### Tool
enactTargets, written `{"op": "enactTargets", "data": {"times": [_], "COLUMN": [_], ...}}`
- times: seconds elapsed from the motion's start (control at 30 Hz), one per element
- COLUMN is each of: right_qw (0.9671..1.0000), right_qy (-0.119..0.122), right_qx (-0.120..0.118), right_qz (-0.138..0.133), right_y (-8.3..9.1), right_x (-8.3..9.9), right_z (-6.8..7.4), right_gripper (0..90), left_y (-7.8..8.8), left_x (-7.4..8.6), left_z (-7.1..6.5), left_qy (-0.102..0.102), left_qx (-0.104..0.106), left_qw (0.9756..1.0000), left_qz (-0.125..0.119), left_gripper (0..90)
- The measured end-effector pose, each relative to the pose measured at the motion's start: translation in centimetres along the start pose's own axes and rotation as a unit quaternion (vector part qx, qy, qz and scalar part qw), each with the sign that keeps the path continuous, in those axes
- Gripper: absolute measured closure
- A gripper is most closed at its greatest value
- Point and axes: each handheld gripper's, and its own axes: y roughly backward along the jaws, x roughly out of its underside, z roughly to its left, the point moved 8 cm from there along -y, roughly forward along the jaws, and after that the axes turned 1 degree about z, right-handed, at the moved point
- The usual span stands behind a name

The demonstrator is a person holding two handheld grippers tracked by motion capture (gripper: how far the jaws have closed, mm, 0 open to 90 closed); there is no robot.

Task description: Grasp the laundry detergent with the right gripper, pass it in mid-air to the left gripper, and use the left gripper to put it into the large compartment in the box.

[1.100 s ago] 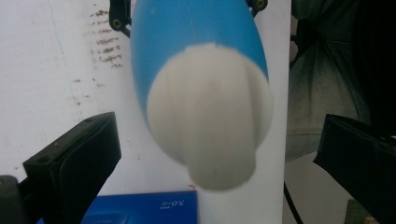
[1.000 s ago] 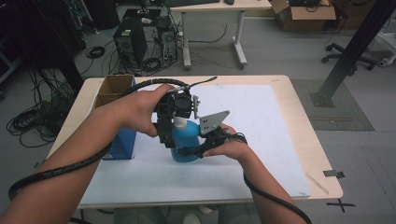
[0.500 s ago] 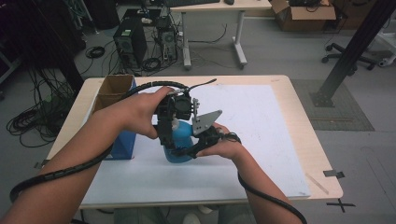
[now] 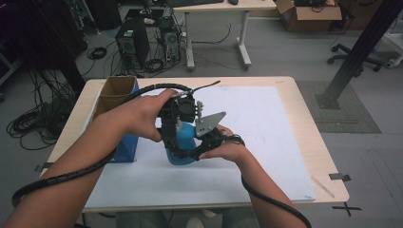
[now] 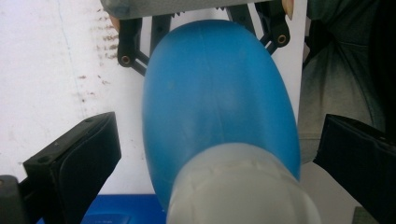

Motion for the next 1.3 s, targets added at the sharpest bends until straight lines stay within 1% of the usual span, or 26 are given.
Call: {"op": "enactTargets", "data": {"times": [0.03,0.2,0.37,0.43,0.8,1.0,1.17,1.3], "right_qw": [1.0,1.0,1.0,1.0,1.0,1.0,1.0,1.0], "right_qy": [0.0,0.001,0.001,0.003,0.0,0.0,-0.001,-0.004], "right_qx": [-0.001,0.0,0.0,0.002,0.005,0.005,0.006,0.006], "right_qz": [0.0,-0.002,-0.001,-0.003,-0.005,-0.007,-0.007,-0.006], "right_y": [0.0,-0.02,0.0,0.05,0.24,0.24,0.27,0.31], "right_x": [0.0,-0.12,-0.23,-0.3,-0.3,-0.34,-0.32,-0.28], "right_z": [0.03,0.03,0.05,-0.01,-0.1,-0.14,-0.17,-0.09], "right_gripper": [45.0,45.0,45.0,45.0,45.0,45.0,45.0,45.0], "left_y": [-0.06,-0.22,-0.19,-0.19,-0.19,-0.09,-0.19,-0.19], "left_x": [-0.01,-0.05,-0.28,-0.31,-0.28,-0.35,-0.3,-0.27], "left_z": [0.02,-0.07,0.02,0.03,0.22,0.22,0.32,0.33], "left_qy": [0.001,0.001,-0.003,-0.001,0.004,0.006,0.003,0.008], "left_qx": [-0.004,-0.005,-0.005,-0.005,-0.011,-0.009,-0.013,-0.012], "left_qw": [1.0,0.9999,0.9999,0.9999,0.9998,0.9997,0.9995,0.9994], "left_qz": [0.0,0.012,0.012,0.013,0.019,0.021,0.029,0.032], "left_gripper": [0.4,1.6,5.0,5.8,13.7,19.3,23.2,25.4]}}
